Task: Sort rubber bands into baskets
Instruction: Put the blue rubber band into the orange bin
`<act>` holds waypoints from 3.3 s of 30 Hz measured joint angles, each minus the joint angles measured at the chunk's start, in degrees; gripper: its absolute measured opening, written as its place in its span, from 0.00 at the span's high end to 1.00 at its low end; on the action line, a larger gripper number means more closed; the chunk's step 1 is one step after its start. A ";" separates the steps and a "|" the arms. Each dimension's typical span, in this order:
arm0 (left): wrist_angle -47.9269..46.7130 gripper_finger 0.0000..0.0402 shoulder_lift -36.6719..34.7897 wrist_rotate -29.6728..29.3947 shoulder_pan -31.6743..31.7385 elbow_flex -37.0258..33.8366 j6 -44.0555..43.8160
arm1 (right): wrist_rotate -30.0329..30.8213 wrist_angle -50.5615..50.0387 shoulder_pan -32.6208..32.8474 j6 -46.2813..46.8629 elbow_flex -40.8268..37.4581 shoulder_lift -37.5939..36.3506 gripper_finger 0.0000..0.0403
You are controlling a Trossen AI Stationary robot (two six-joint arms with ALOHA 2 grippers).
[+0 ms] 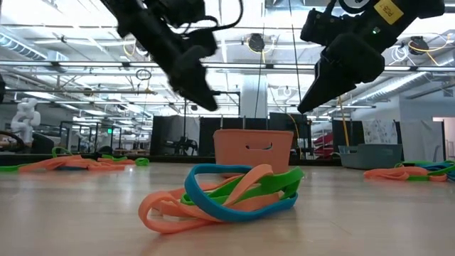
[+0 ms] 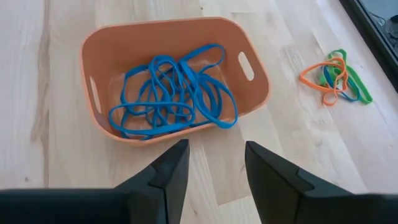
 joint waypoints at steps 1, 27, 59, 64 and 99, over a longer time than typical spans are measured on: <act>-1.41 0.64 -0.96 -0.92 0.49 0.00 0.07 | 0.02 0.14 0.00 0.00 0.00 0.00 0.63; -47.25 0.64 -12.85 0.00 -5.05 -13.95 -26.12 | -3.34 6.08 -0.01 1.73 -0.02 0.00 0.63; -35.91 0.98 -12.75 -2.32 -0.39 -23.12 -26.04 | -2.82 6.98 -0.02 -0.87 -0.02 0.00 0.63; -35.73 0.99 -12.77 -2.67 -0.93 -21.08 -26.00 | -2.80 7.02 -0.02 -1.04 -0.02 0.00 0.63; -19.09 1.00 -9.19 -17.20 -17.65 2.51 -12.75 | -2.82 6.77 -0.02 -0.52 -0.02 0.00 0.63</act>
